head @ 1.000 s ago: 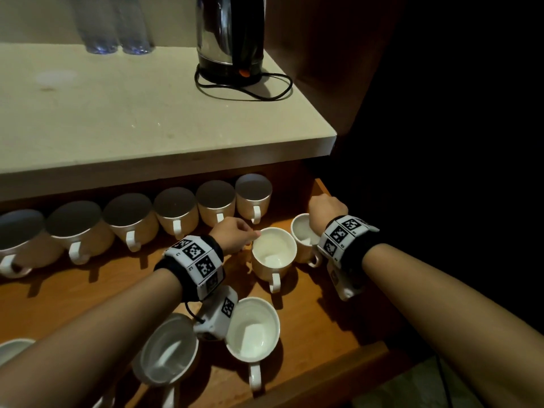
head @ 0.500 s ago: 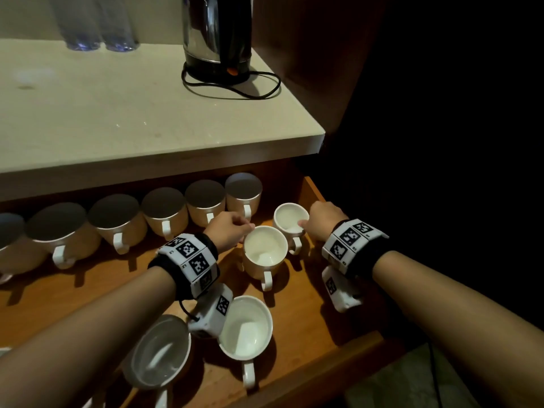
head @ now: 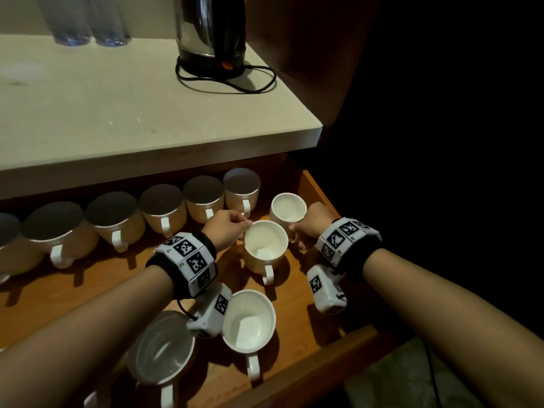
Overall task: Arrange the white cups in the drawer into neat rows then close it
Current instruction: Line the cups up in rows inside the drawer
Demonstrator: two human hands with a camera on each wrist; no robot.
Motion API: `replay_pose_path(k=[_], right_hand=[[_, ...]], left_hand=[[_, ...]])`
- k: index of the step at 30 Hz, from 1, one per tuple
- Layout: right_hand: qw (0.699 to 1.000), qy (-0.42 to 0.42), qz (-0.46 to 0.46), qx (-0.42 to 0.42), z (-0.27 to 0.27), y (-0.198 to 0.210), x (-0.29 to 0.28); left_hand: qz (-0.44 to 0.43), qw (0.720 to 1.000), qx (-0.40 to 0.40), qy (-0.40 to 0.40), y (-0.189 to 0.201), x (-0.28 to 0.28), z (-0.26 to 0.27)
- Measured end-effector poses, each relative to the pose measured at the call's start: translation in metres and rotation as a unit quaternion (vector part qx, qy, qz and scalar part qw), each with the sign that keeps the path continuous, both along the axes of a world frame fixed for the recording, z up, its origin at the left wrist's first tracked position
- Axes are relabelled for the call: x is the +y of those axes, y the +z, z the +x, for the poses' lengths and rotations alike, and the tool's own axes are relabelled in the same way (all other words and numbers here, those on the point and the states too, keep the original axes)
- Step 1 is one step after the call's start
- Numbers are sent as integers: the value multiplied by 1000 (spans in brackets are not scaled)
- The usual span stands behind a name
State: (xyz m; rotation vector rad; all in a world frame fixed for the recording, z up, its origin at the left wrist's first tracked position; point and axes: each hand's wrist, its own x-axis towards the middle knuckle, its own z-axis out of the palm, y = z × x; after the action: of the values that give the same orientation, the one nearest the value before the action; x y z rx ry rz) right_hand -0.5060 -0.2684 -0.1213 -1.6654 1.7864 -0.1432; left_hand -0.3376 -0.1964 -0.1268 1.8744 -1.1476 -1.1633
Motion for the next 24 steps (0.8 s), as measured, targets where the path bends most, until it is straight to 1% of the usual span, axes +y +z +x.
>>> replay_pose_path(k=[2,5,9,14,19,24], right_hand=[[1000,-11,1,-2,5,0,-4],[1000,-13,-24,12,17,0,-15],[999,-6,-41,27,29,-5,-32],[995,8,-81,57,38,3,-40],[991,14,-98,96,43,4,-50],[989,34,-95,107,50,6,-56]], left_hand=[[-1,1000,6,1,1,2,1],[-5,1000,14,4,3,6,2],[0,1000,19,12,5,6,3],[18,999,23,26,5,5,5],[35,999,20,32,4,4,8],[45,997,25,59,3,3,10]])
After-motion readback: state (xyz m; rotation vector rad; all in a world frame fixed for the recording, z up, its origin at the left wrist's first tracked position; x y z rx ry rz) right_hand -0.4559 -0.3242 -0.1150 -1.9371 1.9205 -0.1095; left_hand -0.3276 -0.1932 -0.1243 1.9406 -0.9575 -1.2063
